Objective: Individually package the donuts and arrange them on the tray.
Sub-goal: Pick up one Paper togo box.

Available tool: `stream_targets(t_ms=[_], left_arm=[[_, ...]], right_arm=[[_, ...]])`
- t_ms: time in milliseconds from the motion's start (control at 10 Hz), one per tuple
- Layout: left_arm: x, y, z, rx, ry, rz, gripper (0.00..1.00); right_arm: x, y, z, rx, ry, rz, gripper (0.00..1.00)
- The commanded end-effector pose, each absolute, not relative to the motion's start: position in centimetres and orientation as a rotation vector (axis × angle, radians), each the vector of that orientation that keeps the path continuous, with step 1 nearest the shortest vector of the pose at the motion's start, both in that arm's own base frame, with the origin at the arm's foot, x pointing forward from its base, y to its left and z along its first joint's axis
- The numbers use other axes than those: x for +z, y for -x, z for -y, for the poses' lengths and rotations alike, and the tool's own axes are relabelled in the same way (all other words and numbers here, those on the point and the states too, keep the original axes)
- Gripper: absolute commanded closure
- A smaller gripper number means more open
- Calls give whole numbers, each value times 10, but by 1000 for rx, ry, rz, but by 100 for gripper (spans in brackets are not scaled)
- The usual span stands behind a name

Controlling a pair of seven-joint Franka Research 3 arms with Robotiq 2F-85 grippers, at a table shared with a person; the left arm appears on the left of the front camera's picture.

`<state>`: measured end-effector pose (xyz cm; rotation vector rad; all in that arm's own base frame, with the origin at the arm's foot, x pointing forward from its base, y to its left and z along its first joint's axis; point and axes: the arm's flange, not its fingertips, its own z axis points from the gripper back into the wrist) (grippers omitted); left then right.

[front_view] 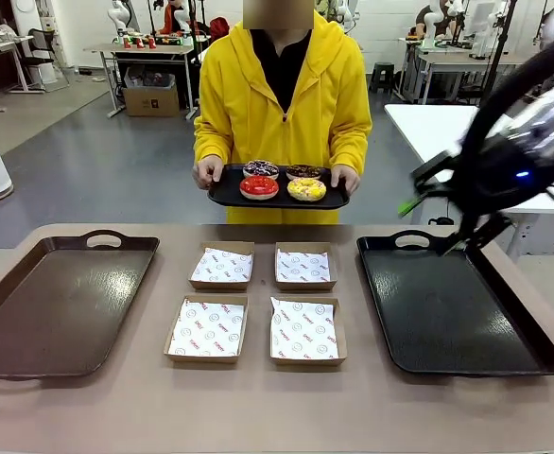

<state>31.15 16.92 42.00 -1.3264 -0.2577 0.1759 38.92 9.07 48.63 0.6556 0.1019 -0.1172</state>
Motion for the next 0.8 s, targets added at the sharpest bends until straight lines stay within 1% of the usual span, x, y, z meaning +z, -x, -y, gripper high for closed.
stream_targets(t_ms=[0,100,300,500,700], left_arm=[[421,-313,-169,184,1328,279,0],[421,-313,-169,184,1328,279,0],[421,-313,-169,184,1328,279,0],[421,-313,-169,184,1328,279,0],[421,-313,-169,184,1328,279,0]], right_arm=[[462,-412,-122,-96,-464,-167,0],[447,-415,-146,-87,-393,-176,0],[425,-404,-185,-48,-285,-179,0],[410,-380,-204,4,-213,-110,0],[395,-368,-210,57,-200,-58,0]])
